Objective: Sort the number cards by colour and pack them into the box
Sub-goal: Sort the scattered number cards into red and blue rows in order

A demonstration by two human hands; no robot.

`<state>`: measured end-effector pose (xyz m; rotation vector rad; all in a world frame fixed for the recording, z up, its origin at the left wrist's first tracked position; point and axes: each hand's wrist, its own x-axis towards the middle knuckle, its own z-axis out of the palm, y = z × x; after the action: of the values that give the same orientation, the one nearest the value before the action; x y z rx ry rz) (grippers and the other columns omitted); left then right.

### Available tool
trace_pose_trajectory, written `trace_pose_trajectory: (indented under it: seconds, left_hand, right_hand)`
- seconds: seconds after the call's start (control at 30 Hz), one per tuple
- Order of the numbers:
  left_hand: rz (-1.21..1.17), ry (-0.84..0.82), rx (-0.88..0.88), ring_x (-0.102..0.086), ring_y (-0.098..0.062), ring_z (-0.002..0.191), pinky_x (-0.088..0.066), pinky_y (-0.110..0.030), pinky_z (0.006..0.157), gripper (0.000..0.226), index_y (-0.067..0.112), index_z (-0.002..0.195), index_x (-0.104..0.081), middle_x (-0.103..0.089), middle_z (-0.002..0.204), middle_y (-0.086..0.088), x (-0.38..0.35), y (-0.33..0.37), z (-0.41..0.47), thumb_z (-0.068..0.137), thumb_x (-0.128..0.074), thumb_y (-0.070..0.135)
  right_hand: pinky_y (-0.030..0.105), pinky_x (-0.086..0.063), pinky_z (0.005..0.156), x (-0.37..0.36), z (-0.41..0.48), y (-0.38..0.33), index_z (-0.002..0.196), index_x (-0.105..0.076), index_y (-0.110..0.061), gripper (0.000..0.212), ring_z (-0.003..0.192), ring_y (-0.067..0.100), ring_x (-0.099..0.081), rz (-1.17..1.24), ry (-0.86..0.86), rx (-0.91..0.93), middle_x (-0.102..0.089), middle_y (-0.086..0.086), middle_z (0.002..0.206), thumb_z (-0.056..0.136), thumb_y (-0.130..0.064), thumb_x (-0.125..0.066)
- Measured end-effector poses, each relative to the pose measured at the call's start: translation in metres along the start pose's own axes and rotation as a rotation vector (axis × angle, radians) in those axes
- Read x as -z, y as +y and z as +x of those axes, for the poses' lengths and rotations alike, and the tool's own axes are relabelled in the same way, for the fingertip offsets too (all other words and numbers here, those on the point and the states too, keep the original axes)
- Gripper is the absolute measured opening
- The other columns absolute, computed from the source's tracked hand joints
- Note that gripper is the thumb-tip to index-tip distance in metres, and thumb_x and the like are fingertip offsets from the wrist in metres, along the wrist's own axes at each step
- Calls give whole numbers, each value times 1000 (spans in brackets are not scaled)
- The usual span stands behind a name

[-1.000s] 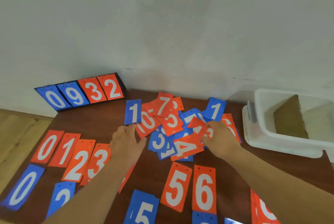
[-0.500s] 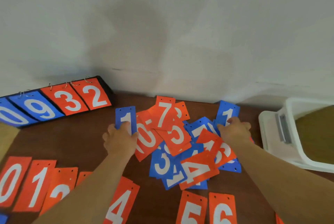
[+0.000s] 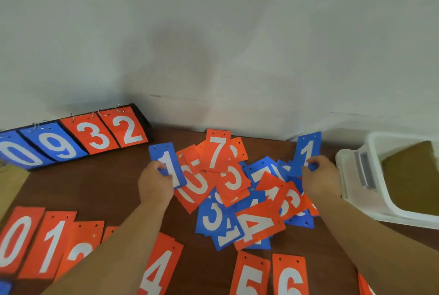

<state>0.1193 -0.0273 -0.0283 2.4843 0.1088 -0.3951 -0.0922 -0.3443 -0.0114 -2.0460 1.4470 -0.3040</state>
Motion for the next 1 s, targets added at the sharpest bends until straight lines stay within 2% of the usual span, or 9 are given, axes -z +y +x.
trace_pose_trajectory:
  seconds: [0.2,0.33,0.4,0.47,0.53,0.63,0.8,0.9,1.0]
  left_hand:
    - [-266,173,-128,-63,-21,102,-48,-29,74,19,23,111,-63,-63,118,1,27,30,-76,96,-59,12]
    - [-361,45,-229,-60,-4,74,-42,-18,59,19,25,107,-64,-62,96,10,25,53,-172,94,-61,11]
    - [-391,-16,-296,-63,-9,77,-43,-19,62,22,27,108,-65,-62,95,13,19,57,-221,93,-63,11]
    - [-419,-54,-334,-62,0,86,-42,-10,63,23,31,108,-63,-62,104,15,19,60,-272,96,-62,13]
    - [-479,-89,-358,-58,9,90,-42,-6,65,23,35,107,-62,-62,110,16,18,63,-306,98,-59,13]
    - [-591,-83,-388,-59,5,94,-47,-12,69,18,35,105,-62,-62,108,18,29,64,-367,98,-61,19]
    - [-559,-120,-497,-50,26,91,-46,-4,70,35,38,107,-57,-55,109,27,44,46,-427,92,-69,8]
    - [-554,-101,-475,-56,9,106,-55,-16,80,38,42,107,-57,-55,117,29,58,29,-439,94,-66,8]
    - [-589,-123,-430,-64,-8,108,-62,-34,79,44,47,109,-56,-60,123,17,74,9,-441,95,-61,5]
  right_hand:
    - [27,-39,76,49,-50,-13,104,-66,-18,12,86,16,-56,159,27,129,-65,-2,99,93,-17,-63]
    - [28,-44,73,84,-114,-19,93,-65,-29,13,82,13,-62,336,-117,186,-68,-5,93,92,-15,-66]
    - [28,-49,73,105,-147,-15,88,-66,-32,19,80,13,-65,450,-207,226,-69,-3,89,91,-14,-69]
    - [24,-49,71,129,-182,-2,88,-68,-33,19,77,12,-64,502,-294,280,-68,-1,85,90,-15,-71]
    - [16,-46,69,145,-204,9,88,-68,-33,18,75,9,-61,469,-323,354,-65,-3,82,88,-16,-73]
    - [8,-41,65,179,-239,35,90,-66,-34,19,77,2,-58,389,-320,452,-62,-8,80,87,-17,-72]
    - [13,-47,60,209,-277,61,92,-61,-36,14,72,5,-59,220,-368,555,-63,-9,80,89,-26,-71]
    - [15,-49,58,213,-293,59,92,-61,-36,16,72,10,-61,261,-430,550,-63,-8,86,88,-26,-73]
    - [19,-51,60,208,-306,49,93,-63,-34,15,69,10,-61,301,-492,570,-64,-4,86,89,-22,-71]
